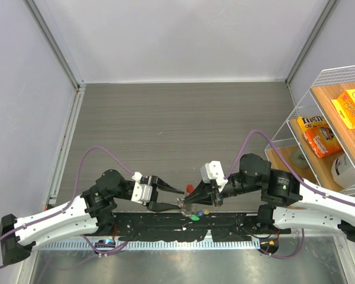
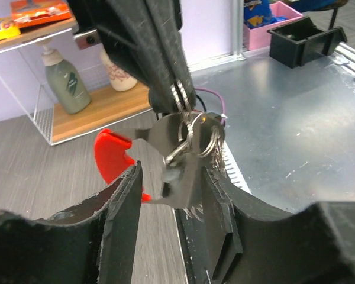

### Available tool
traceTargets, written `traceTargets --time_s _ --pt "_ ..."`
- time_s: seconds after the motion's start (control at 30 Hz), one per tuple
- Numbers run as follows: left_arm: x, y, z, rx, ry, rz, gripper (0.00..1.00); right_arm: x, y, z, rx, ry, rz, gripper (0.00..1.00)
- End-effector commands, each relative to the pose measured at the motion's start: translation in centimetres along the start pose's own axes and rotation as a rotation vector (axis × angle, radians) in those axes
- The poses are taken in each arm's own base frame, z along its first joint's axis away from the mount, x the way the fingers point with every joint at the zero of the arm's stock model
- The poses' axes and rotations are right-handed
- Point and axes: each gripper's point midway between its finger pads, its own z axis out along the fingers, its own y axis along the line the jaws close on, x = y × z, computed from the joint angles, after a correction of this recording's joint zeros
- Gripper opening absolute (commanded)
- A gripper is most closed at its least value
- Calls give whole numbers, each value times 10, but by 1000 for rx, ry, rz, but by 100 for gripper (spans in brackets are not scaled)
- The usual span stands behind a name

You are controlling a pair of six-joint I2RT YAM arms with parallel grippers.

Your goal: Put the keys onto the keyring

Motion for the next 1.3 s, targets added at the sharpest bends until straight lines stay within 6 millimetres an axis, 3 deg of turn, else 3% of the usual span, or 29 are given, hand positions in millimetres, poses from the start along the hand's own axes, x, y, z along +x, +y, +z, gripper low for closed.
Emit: traceTargets --time_s 0.0,0.37,0.7,0.97,1.27 --pt "-15 16 -5 -109 -58 47 51 -35 -2 -5 26 -137 -56 6" --pt "-40 16 -8 -121 -92 23 56 -43 -14 -11 109 -199 -83 6" --pt "-61 29 -16 -219 -74 -40 59 -51 -25 -23 198 -244 -116 6" --pt "-84 35 -9 -233 -133 -147 60 -60 -41 -27 290 -271 -128 6" --pt "-81 55 -4 -321 -140 -208 61 -71 -55 -30 375 -303 -123 6"
